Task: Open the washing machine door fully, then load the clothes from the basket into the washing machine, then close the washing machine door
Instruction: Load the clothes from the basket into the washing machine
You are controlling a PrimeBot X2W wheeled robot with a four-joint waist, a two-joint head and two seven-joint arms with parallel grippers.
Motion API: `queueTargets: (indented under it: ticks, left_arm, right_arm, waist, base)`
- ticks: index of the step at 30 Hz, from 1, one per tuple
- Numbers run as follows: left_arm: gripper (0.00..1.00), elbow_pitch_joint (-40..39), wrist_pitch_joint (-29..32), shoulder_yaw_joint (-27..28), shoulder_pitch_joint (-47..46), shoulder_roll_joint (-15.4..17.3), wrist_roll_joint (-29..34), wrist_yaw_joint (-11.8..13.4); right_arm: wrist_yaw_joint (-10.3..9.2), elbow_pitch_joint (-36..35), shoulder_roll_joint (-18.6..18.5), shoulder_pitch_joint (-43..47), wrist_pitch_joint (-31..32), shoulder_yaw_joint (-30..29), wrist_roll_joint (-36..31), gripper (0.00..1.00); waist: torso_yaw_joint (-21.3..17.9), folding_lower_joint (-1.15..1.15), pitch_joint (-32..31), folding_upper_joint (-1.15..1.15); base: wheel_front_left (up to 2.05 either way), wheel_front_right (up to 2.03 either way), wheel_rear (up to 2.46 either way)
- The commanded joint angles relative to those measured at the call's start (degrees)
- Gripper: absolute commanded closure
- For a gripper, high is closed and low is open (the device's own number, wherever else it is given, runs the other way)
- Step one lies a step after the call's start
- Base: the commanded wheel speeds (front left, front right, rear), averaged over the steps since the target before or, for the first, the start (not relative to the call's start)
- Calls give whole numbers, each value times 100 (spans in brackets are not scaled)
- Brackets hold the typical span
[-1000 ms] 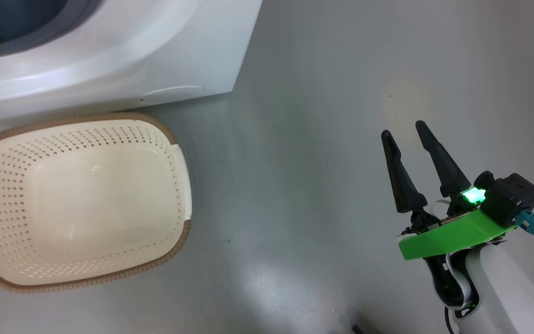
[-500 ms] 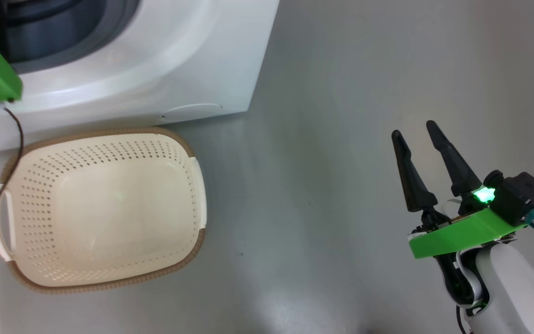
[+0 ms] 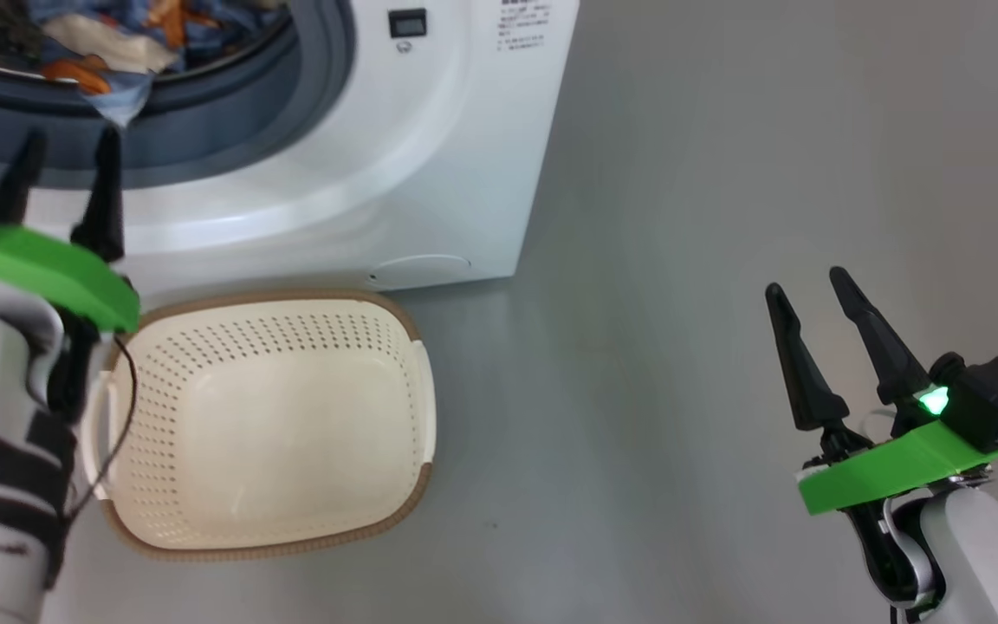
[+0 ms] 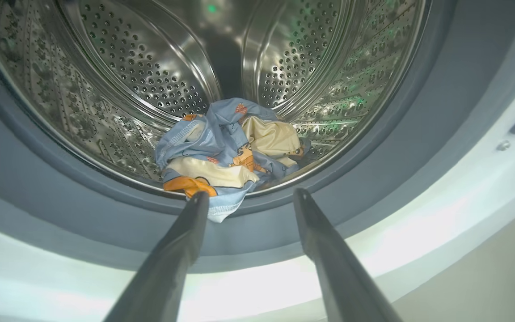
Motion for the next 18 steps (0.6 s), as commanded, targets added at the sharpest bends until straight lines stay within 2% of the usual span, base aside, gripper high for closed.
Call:
queueTargets:
  ticks: [1, 18]
  left_arm:
    - [0, -369, -36, 286, 339, 223, 64, -18]
    - [0, -2091, -37, 1333, 2654, -228, 959, 66]
  right_arm:
    - [25, -90, -141, 174, -47, 53, 85, 0]
    - [25, 0, -402, 847, -47, -96, 140, 0]
  waist:
    - [243, 1, -348, 0]
    - [644, 1, -1347, 0]
  base:
    - [0, 0, 0]
    - [0, 0, 0]
